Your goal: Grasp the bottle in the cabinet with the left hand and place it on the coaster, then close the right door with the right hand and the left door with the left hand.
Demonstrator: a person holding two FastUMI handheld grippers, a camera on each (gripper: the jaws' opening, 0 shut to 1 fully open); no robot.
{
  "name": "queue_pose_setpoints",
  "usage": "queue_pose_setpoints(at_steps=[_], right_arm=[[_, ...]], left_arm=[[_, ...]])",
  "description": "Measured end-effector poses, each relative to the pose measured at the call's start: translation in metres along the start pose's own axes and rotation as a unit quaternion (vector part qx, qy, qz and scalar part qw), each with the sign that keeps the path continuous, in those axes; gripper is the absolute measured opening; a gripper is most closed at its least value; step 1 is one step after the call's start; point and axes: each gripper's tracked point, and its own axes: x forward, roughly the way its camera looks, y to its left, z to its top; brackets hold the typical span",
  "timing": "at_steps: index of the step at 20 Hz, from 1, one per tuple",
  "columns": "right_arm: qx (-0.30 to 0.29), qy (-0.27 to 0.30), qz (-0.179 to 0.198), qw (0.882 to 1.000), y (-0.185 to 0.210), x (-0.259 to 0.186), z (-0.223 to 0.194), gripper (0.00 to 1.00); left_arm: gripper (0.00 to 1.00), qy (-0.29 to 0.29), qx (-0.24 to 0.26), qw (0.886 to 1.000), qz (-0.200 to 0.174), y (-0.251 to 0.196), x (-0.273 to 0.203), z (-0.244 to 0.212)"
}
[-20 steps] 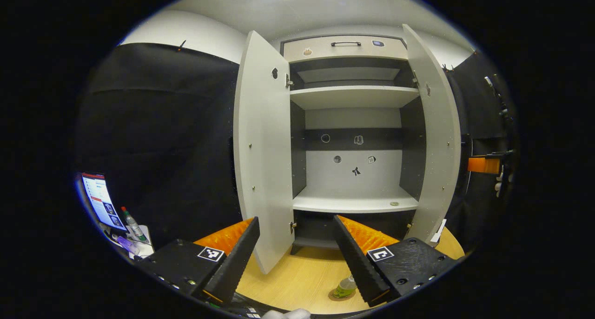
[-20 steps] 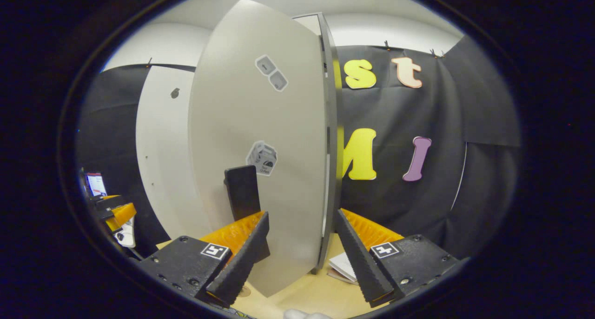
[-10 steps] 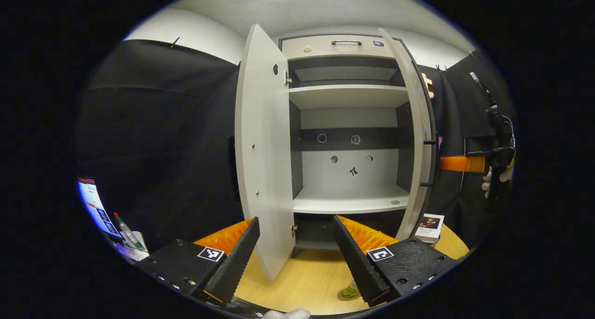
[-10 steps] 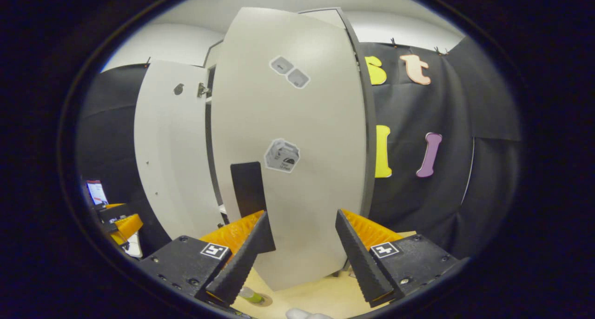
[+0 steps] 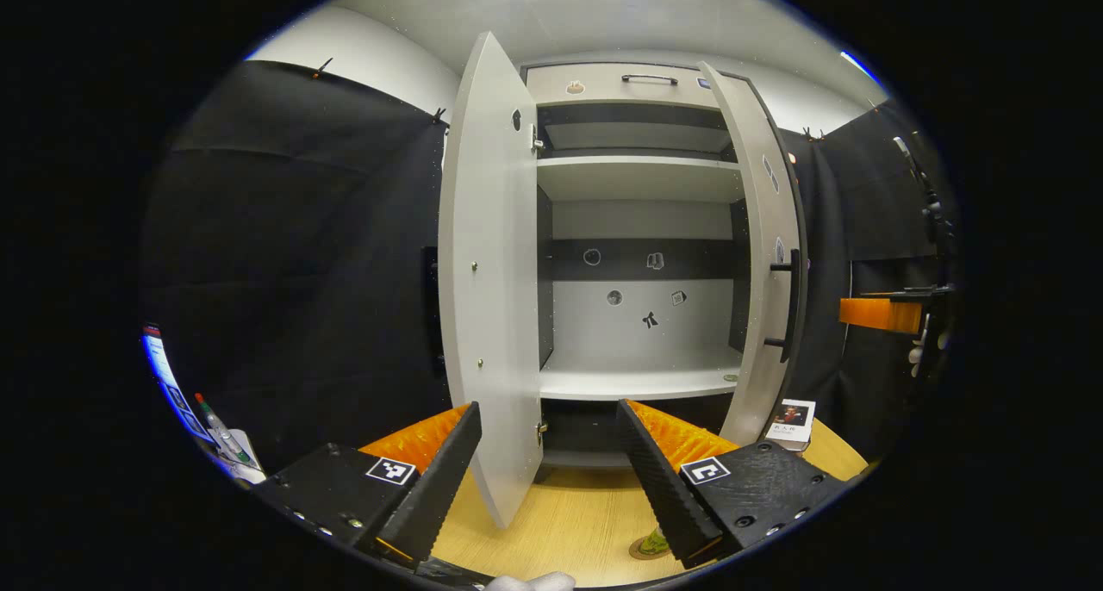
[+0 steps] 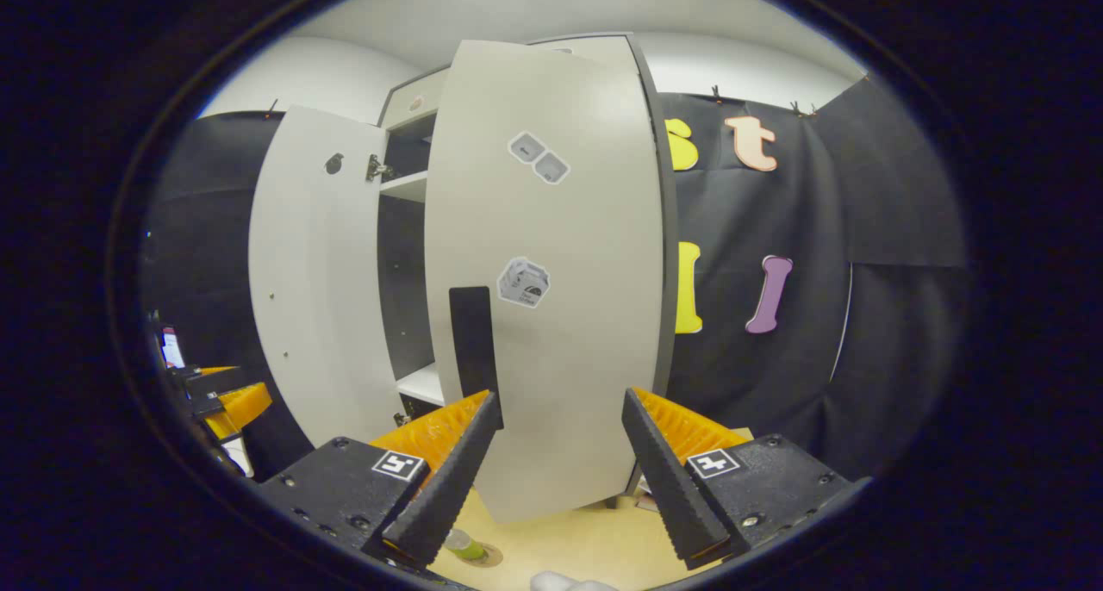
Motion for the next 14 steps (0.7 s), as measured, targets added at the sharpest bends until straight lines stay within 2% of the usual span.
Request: queue_pose_setpoints(at_steps=[1, 6, 11, 14], right_arm=[[0.003, 0.000, -0.008, 1.000, 0.002, -0.004, -0.004, 0.96], [0.016, 0.023, -0.035, 0.999, 0.012, -0.023, -0.030, 0.96], [0.015, 0.042, -0.057, 0.997, 0.019, -0.038, -0.048, 0.94], [0.018, 0.049, -0.066, 0.996, 0.021, -0.049, -0.054, 0.96]], left_arm=[[0.96, -0.001, -0.002, 1.000, -0.003, 0.003, 0.001, 0.000], [0.96, -0.011, 0.005, 1.000, 0.003, 0.044, 0.012, 0.006], [0.96, -0.040, 0.018, 0.998, 0.053, 0.120, 0.031, 0.033], [0.96, -0.054, 0.024, 0.995, 0.081, 0.161, 0.042, 0.047]])
